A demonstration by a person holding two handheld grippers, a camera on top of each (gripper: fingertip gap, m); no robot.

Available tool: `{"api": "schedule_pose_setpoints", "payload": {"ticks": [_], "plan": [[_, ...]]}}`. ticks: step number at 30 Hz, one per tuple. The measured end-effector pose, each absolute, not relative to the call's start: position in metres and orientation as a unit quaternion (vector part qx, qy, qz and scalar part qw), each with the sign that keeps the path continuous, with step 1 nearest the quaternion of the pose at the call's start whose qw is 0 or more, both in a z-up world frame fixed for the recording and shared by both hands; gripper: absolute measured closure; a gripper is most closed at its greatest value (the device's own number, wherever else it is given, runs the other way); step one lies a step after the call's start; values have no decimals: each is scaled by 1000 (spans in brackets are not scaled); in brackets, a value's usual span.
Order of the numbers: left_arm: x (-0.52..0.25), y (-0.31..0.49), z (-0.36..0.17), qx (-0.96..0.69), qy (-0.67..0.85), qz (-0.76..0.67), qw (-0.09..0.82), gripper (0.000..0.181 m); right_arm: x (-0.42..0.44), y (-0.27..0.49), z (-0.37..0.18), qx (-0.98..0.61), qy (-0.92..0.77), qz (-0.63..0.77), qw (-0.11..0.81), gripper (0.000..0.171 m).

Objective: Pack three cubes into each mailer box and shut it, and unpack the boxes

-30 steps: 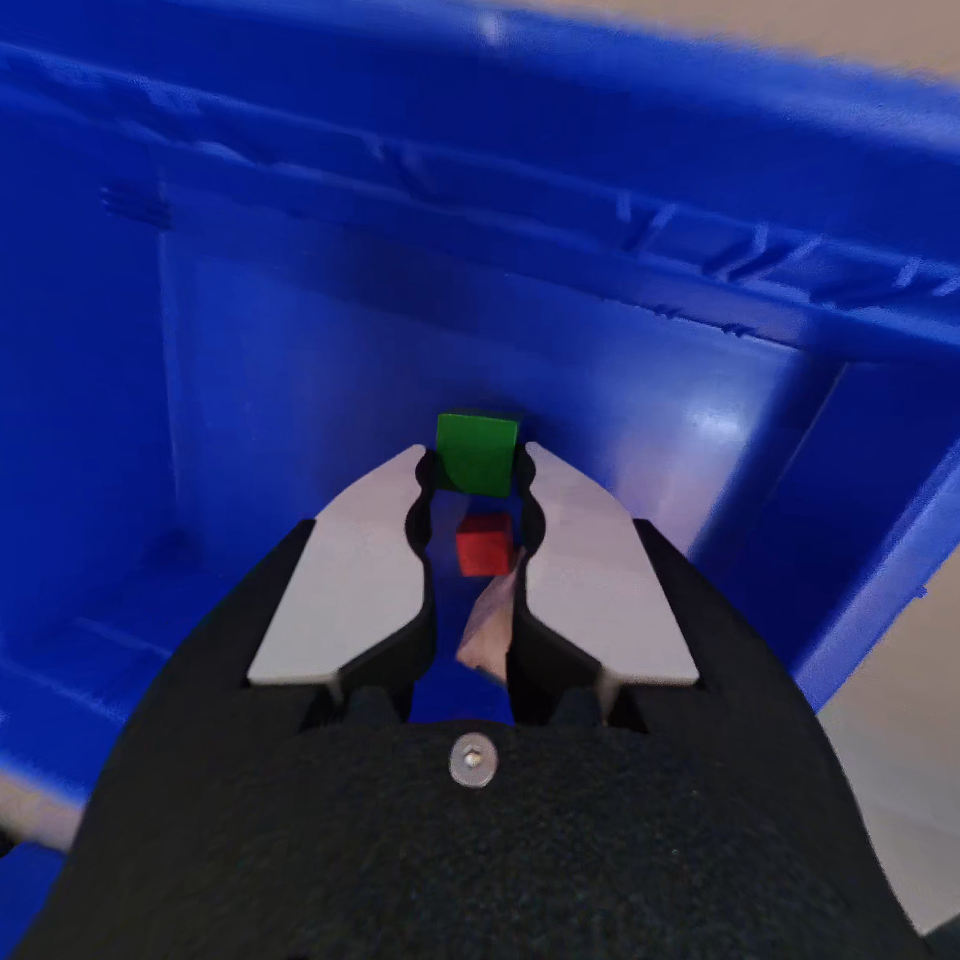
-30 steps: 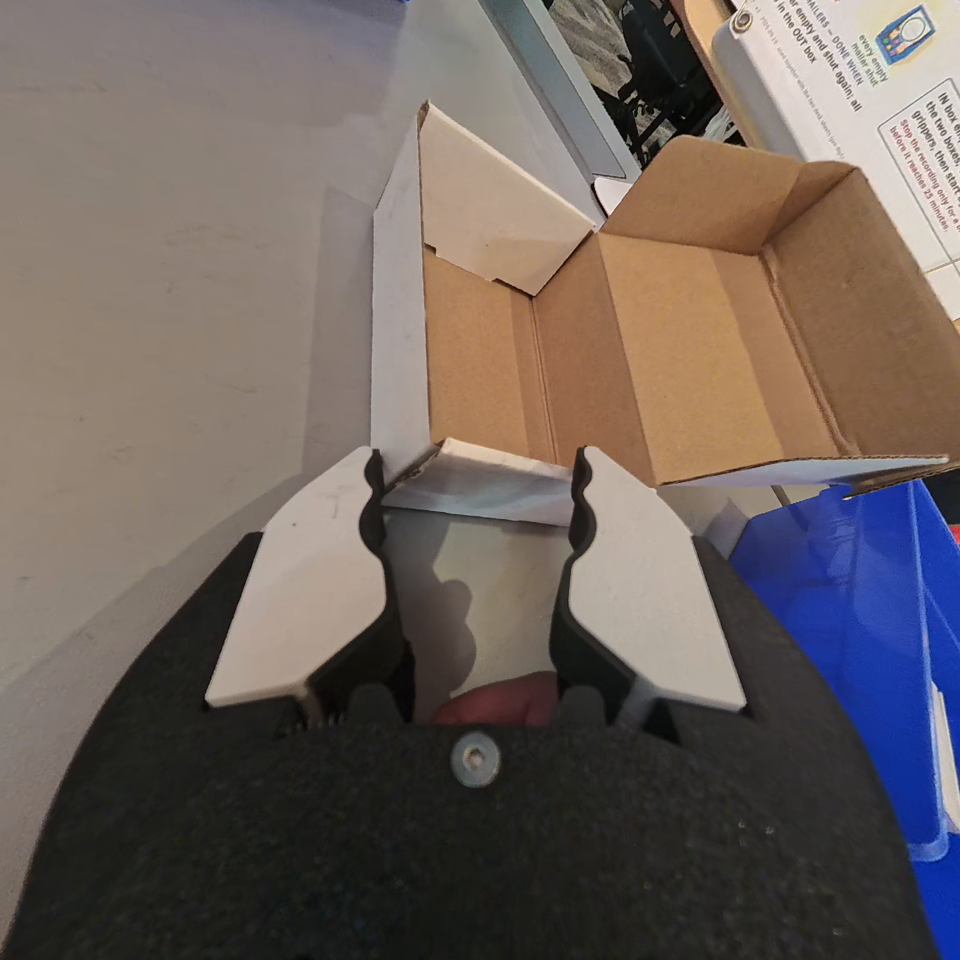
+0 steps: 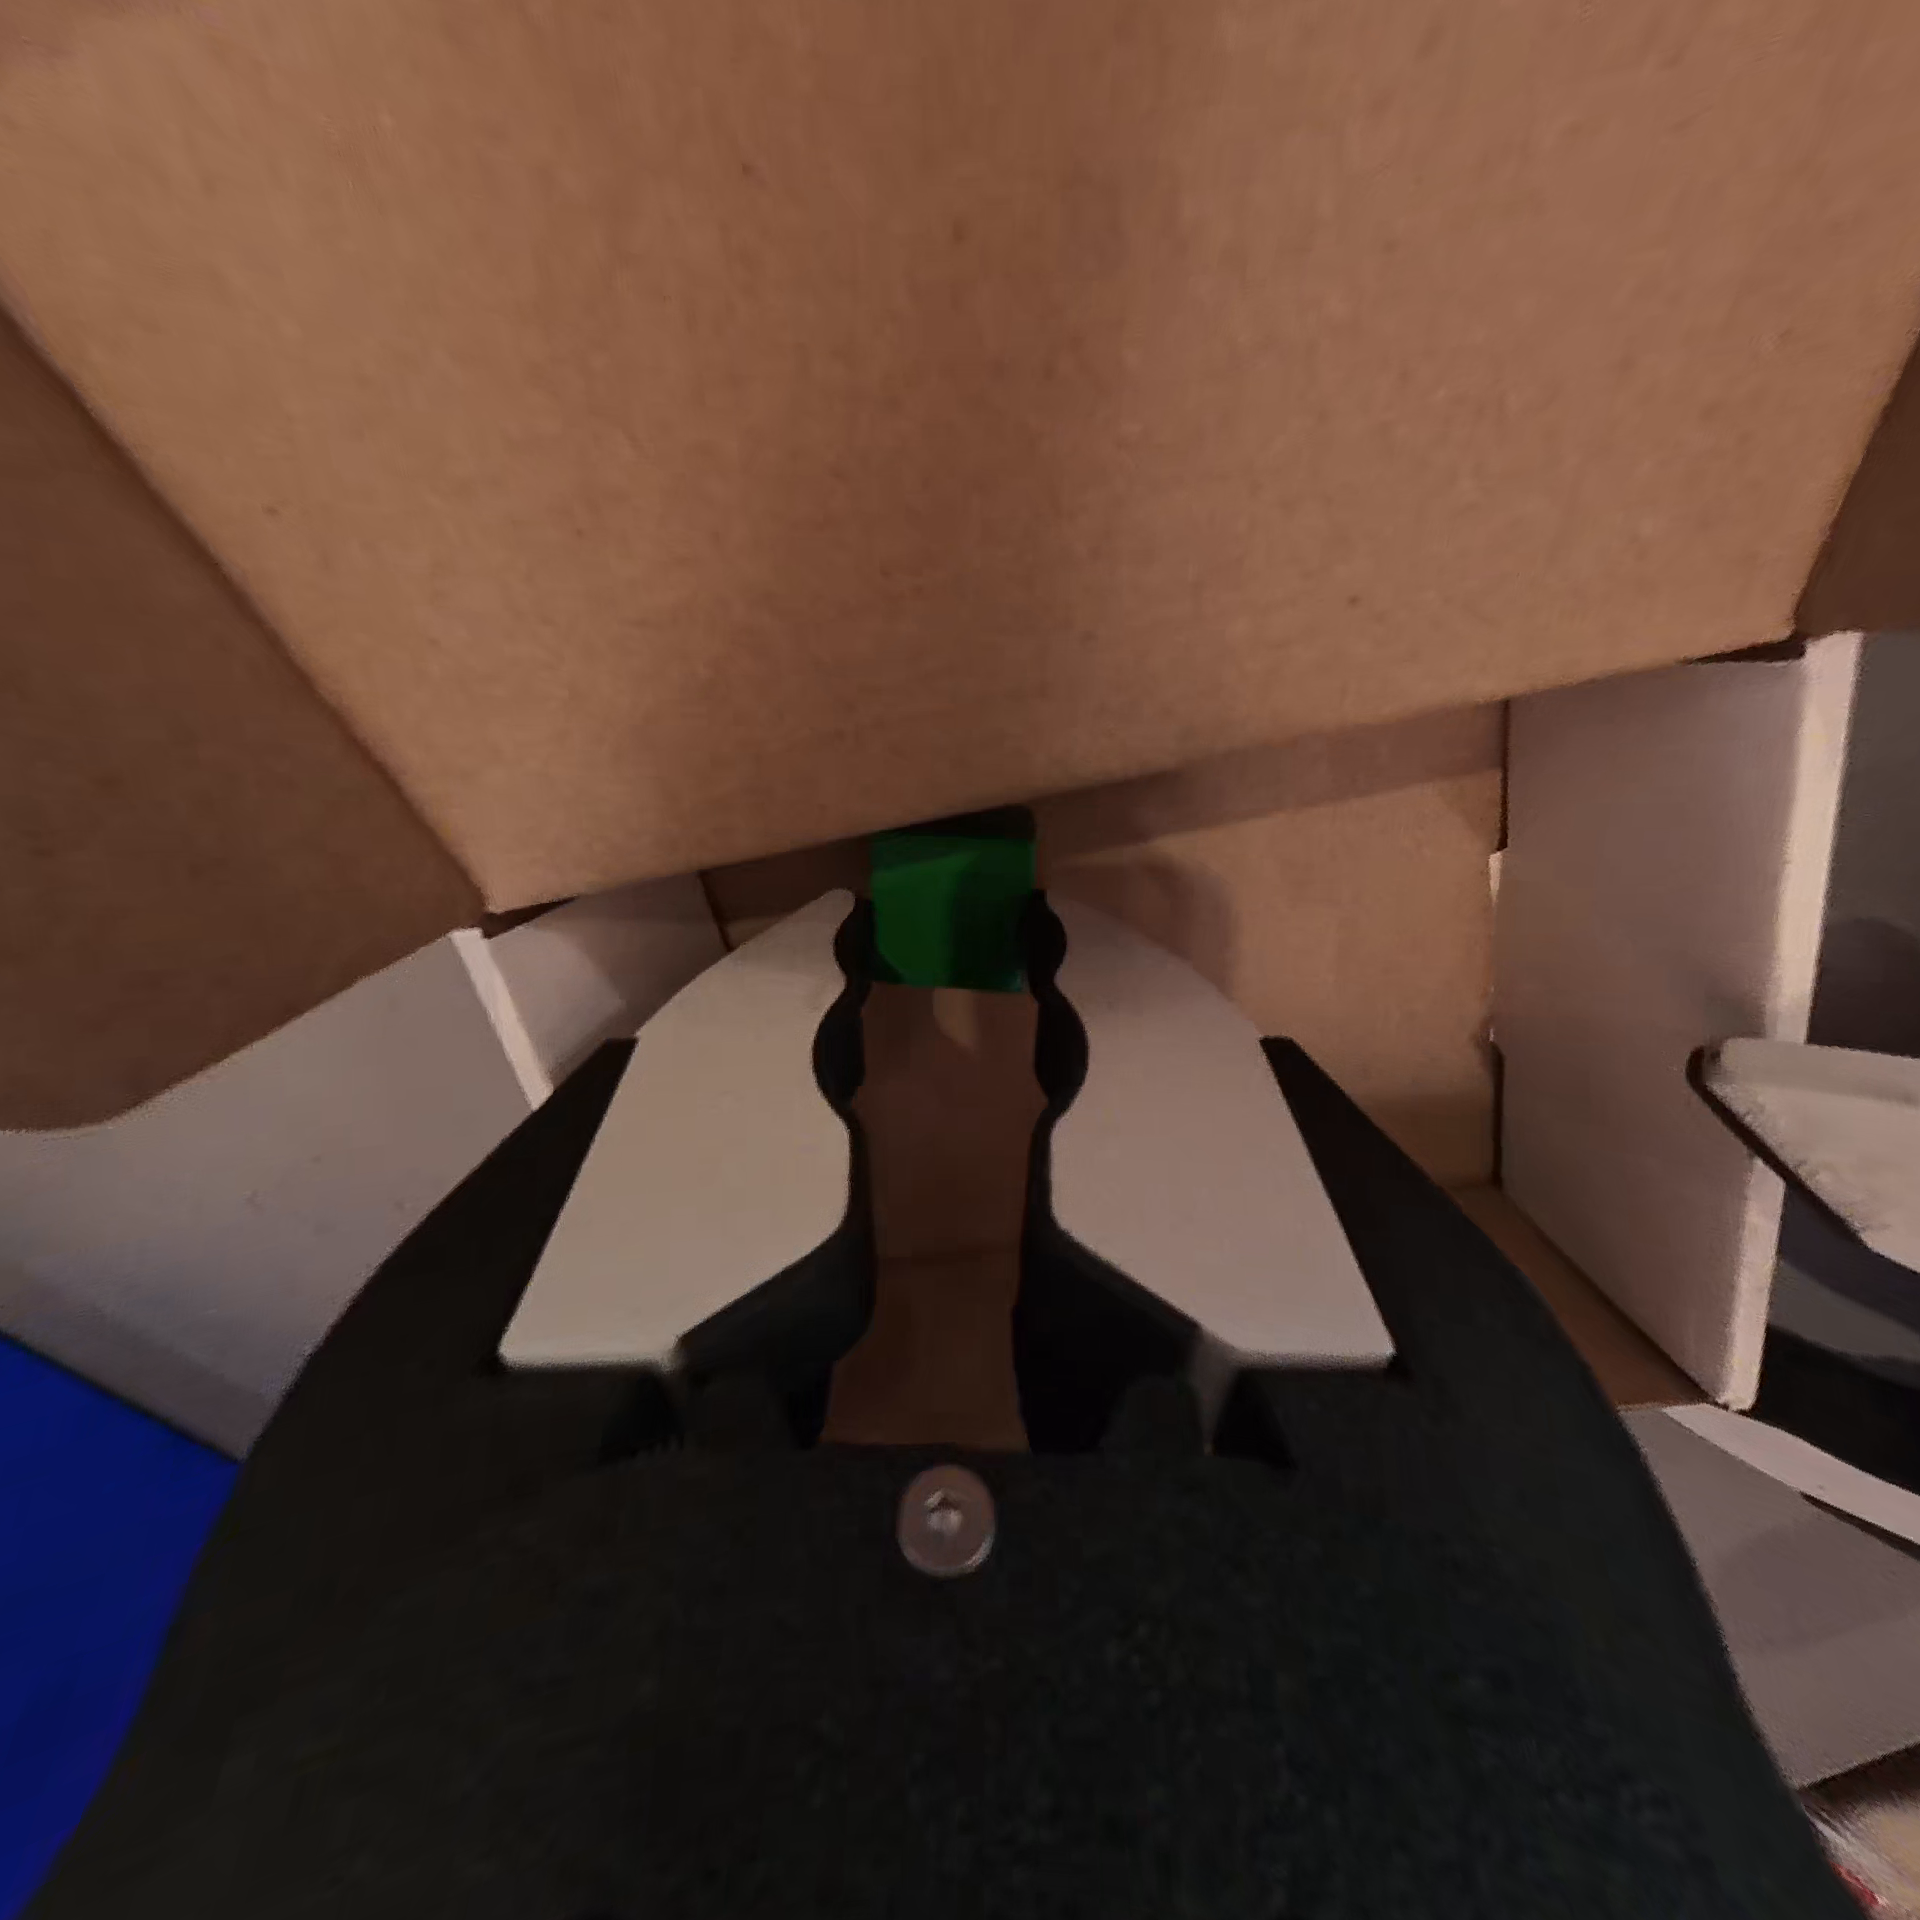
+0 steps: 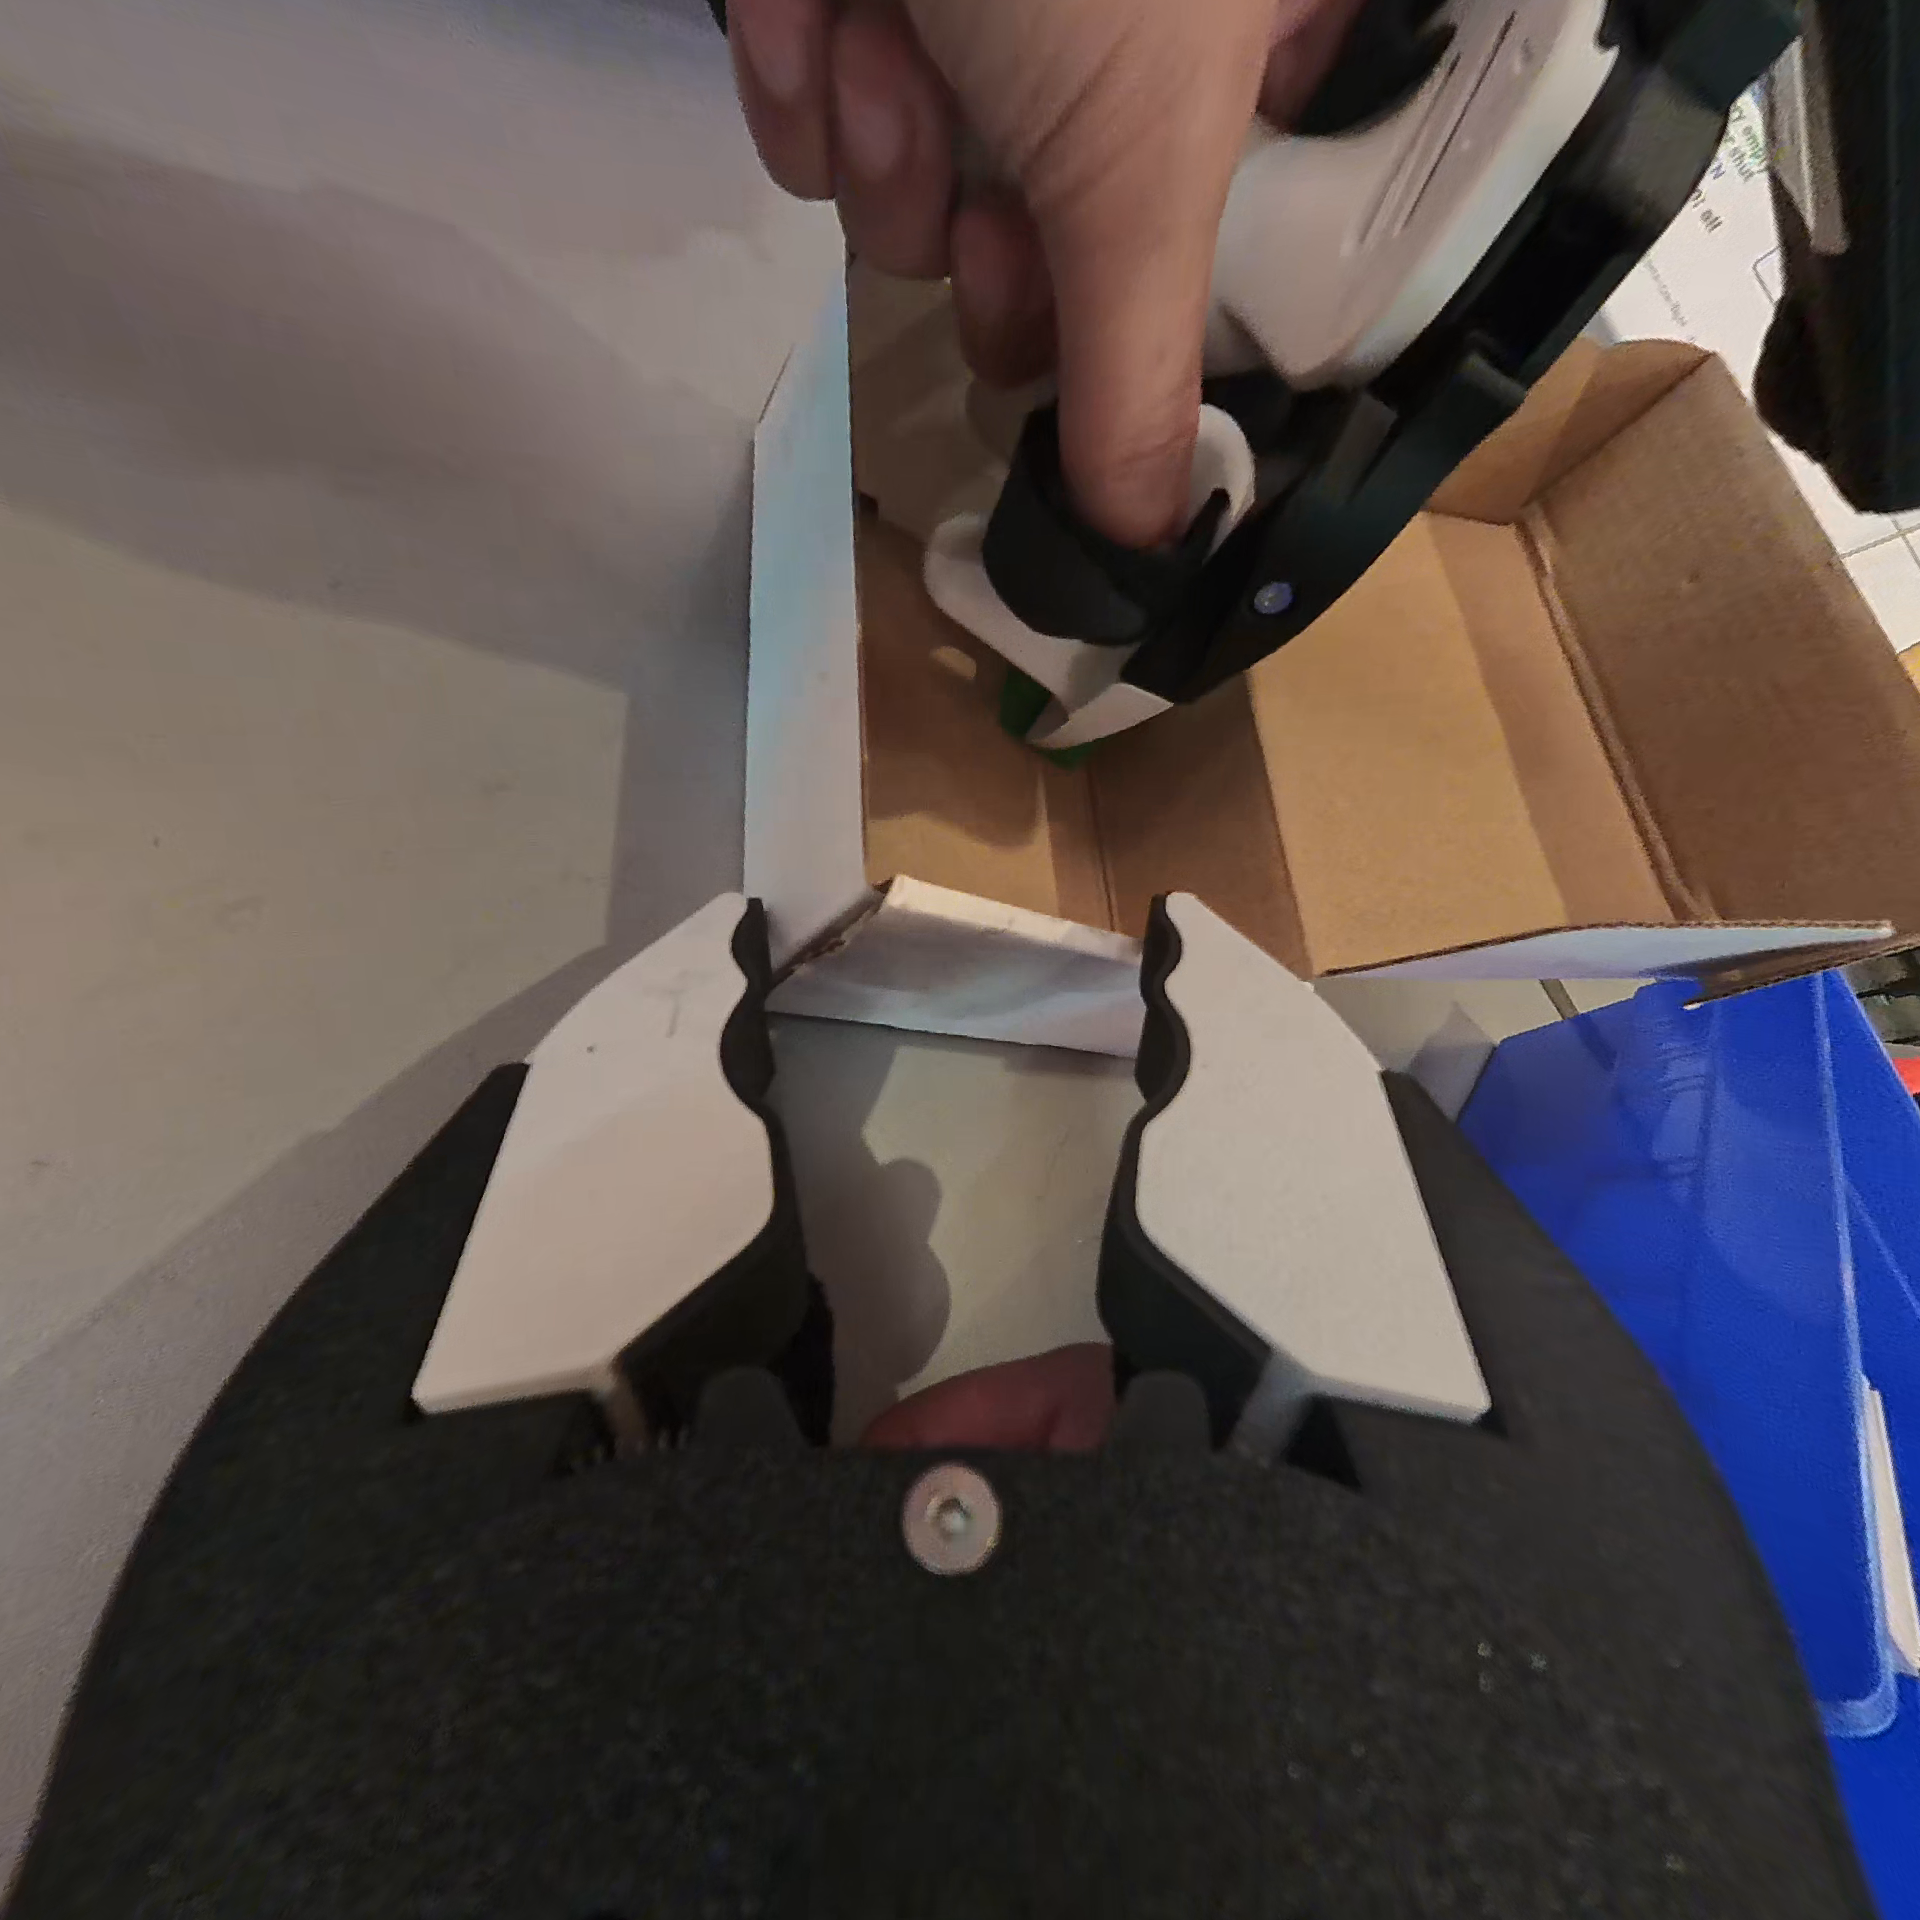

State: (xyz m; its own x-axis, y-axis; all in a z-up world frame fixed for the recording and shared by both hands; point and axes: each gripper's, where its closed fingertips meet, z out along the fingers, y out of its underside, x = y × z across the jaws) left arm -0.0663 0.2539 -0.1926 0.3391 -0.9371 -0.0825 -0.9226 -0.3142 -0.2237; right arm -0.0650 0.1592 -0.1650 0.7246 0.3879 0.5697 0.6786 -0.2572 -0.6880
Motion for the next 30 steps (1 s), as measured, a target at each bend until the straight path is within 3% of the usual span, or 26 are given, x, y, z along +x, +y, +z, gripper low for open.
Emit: {"api": "schedule_pose_setpoints", "payload": {"ticks": [1, 3, 8, 13, 19, 27, 29, 30], "plan": [[-67, 253, -192, -812, 572, -35, 114, 152, -65, 159, -165, -779, -342, -144, 505, 102], [-71, 254, -184, -814, 566, -44, 123, 128, -65, 159, -165, -779, -342, -145, 505, 102], [-117, 241, -115, -795, 557, -134, 198, 131, -65, 159, -165, -779, -342, -145, 505, 103], [-250, 267, -64, -802, 523, -128, 257, 129, -65, 158, -165, -778, -343, -146, 505, 103], [-411, 312, -124, -906, 402, -24, 129, 126, -66, 158, -165, -778, -344, -147, 505, 103], [-444, 310, -178, -945, 316, -27, 75, 111, -66, 158, -165, -777, -344, -148, 505, 104], [-446, 308, -182, -942, 327, -5, 72, 135, -66, 158, -165, -777, -345, -148, 505, 104], [-446, 307, -182, -941, 331, -2, 69, 136, -66, 158, -165, -777, -345, -148, 505, 104]]}}
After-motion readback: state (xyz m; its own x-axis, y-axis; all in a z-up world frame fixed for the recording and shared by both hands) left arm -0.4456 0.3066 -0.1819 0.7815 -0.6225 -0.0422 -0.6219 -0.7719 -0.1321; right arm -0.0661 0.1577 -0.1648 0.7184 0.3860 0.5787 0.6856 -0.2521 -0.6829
